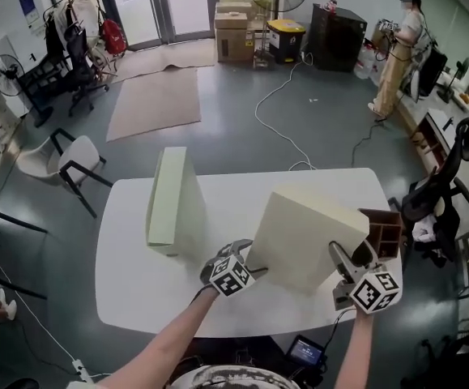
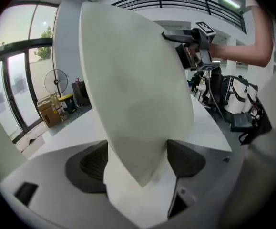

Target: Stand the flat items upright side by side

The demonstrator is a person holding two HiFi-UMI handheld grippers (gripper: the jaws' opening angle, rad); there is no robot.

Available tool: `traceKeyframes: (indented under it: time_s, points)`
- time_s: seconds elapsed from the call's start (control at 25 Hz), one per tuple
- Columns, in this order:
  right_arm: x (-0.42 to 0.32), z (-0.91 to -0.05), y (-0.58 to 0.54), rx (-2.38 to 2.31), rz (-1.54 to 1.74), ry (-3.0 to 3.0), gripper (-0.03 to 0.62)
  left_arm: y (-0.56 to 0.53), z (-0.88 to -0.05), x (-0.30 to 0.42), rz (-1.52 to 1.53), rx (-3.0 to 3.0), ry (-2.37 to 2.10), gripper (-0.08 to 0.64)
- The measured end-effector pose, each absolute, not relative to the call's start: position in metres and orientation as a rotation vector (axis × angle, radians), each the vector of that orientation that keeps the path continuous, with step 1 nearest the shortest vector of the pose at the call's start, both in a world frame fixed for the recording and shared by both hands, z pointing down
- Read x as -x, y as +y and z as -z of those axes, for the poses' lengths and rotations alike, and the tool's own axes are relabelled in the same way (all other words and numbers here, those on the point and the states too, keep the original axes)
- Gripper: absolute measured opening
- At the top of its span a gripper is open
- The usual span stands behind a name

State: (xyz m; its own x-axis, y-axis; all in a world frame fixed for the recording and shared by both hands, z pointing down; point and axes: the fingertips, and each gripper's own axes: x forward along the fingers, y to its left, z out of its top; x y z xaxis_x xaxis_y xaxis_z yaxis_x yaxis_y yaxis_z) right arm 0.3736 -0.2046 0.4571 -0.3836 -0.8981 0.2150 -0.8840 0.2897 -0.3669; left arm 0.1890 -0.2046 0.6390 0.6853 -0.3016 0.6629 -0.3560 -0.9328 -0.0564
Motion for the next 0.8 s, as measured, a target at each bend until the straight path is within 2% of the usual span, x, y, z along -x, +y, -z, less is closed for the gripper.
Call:
traceKeyframes:
  time_s: [0.4, 0.6, 0.8]
  points:
    - [-0.345, -0.450, -0.141, 1.496, 0.620, 2.751, 0.342, -0.202, -0.646, -0.181, -1.062, -2.870, -0.553, 0.371]
    - [-0.335, -0.474, -0.128, 1.320, 0.726, 2.837, 0.371, -0.198, -0.649, -0.179, -1.033, -2.827, -0.568, 0.347]
    - [-0.330, -0.477, -0.119, 1.337, 0.649, 2.884, 0.367, -0.195, -0.650, -0.179, -0.966, -2.772, -0.595, 0.344]
